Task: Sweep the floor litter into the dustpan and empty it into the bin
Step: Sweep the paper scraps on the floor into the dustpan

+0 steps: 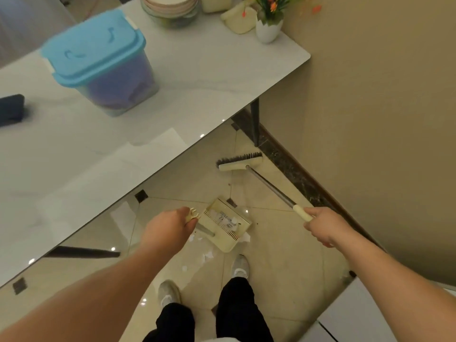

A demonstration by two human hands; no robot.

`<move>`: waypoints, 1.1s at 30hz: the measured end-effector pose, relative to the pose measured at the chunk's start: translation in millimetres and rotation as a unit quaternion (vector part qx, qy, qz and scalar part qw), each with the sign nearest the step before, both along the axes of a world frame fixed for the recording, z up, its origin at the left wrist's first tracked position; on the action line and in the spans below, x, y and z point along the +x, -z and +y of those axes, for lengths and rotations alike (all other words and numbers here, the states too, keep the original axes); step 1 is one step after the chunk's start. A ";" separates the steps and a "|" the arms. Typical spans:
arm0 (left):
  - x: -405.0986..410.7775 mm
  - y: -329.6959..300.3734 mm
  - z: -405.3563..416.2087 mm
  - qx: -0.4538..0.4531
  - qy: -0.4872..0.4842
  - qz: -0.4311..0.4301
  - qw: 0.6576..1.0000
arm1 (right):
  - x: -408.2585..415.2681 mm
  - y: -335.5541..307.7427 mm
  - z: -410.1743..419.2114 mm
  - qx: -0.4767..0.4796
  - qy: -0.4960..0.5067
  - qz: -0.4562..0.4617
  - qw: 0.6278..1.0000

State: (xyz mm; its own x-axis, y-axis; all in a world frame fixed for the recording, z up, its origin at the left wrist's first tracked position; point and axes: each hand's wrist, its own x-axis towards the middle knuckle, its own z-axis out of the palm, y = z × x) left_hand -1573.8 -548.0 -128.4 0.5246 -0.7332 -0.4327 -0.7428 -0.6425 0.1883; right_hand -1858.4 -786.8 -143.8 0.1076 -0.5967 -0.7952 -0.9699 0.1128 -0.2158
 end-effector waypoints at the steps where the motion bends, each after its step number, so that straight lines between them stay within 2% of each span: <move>1: -0.6 2.5 1.0 -0.007 0.000 0.005 1.000 | 5.1 6.0 -8.3 -0.027 -0.019 0.008 0.999; 5: 1.7 5.9 -5.9 -0.021 -0.007 -0.007 1.000 | 37.8 39.9 -50.9 -0.081 -0.068 0.028 0.994; 7: -0.1 8.1 -12.3 -0.018 -0.021 -0.019 0.999 | 46.1 60.0 -57.7 -0.038 -0.039 0.017 0.998; 10: -5.1 8.1 -20.2 -0.021 -0.029 -0.017 0.999 | 39.5 76.3 -32.8 0.081 0.054 -0.024 0.995; 12: -5.9 7.4 -26.0 -0.019 -0.034 -0.016 0.999 | 32.4 71.5 -12.9 0.113 0.099 -0.032 0.988; 15: -3.4 6.6 -34.1 -0.012 -0.026 -0.021 0.999 | 24.8 41.6 1.8 0.103 0.170 -0.051 0.979; 19: 2.8 3.2 -39.3 -0.019 -0.037 -0.024 0.999 | 30.7 9.4 7.6 0.111 0.209 -0.142 0.961; 21: 5.4 2.7 -39.2 -0.020 -0.055 -0.025 0.998 | 54.3 14.7 4.4 0.081 0.186 -0.149 0.968; 24: 10.1 4.7 -37.8 -0.023 -0.077 -0.028 0.996 | 110.8 37.6 -10.8 0.023 0.100 -0.114 0.988; 27: 12.9 11.5 -35.1 -0.026 -0.083 -0.029 0.996 | 173.6 49.2 -29.9 0.037 0.015 -0.110 0.993; 30: 15.4 17.3 -33.6 -0.026 -0.083 -0.036 0.996 | 219.9 47.2 -41.8 0.030 -0.105 -0.001 0.994; 32: 18.0 20.3 -32.9 -0.024 -0.081 -0.045 0.995 | 232.4 47.4 -45.5 -0.007 -0.156 0.022 0.988; 33: 20.1 22.2 -32.3 -0.023 -0.082 -0.047 0.995 | 238.7 49.5 -49.3 0.013 -0.161 0.003 0.987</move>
State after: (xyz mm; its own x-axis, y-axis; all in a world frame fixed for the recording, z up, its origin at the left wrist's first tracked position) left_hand -1553.7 -580.3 -150.6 0.6754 -0.6523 -0.3439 -0.6442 -0.7489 0.1553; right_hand -1619.8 -836.1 -193.3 0.2833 -0.5119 -0.8110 -0.9576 -0.1970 -0.2102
